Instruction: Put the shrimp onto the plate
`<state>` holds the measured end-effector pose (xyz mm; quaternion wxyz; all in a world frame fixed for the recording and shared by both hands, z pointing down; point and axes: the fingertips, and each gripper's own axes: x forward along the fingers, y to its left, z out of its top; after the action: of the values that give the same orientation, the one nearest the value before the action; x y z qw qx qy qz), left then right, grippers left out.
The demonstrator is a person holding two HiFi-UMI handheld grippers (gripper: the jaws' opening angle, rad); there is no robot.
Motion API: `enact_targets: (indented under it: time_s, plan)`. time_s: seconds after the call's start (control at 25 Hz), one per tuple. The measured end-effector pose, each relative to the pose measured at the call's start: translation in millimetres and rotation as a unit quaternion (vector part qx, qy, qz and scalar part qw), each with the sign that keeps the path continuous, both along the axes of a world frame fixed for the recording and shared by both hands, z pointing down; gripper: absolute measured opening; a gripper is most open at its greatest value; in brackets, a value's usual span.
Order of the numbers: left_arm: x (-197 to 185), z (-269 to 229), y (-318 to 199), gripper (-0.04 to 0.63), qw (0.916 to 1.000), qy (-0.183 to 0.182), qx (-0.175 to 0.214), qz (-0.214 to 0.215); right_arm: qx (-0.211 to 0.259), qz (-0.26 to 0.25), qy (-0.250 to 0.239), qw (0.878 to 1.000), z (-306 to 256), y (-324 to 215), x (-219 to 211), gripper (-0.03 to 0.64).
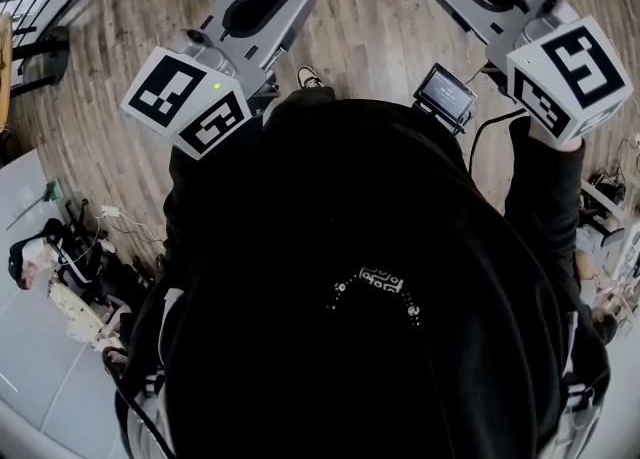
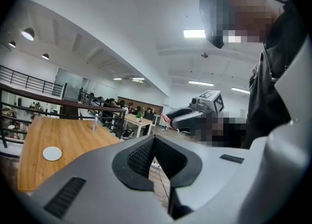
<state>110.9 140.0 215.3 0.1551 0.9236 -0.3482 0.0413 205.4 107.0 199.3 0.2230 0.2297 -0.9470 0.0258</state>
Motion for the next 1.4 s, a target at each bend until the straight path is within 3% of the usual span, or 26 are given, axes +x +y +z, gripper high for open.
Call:
enact_targets:
  time_s: [0.36, 0.72, 1.0, 1.16, 1.4]
  plan:
    - [-102, 5, -59, 0.006, 0.9999, 0.011, -0.001, 0.002, -0.001, 0.002, 0.013, 1.000, -2, -61, -99, 0.146]
    - [-125, 11, -62, 0.006, 0.9998, 0.017, 0.001, -0.010, -0.001, 0.006, 0.012, 1.000, -8, -78, -108, 0.146]
    - [-150, 42, -64, 0.006, 0.9988, 0.039, -0.019, -0.025, -0.008, -0.006, 0.022, 1.000, 6, -90, -146, 0.146]
    - [-152, 22, -52, 0.006, 0.9986, 0.041, -0.016, -0.031, -0.006, -0.018, 0.023, 1.000, -17, -78, -152, 0.146]
    - [-185, 52, -81, 0.006, 0.9969, 0.030, -0.014, -0.071, -0.007, -0.053, 0.012, 0.999, 16, -115, -184, 0.146]
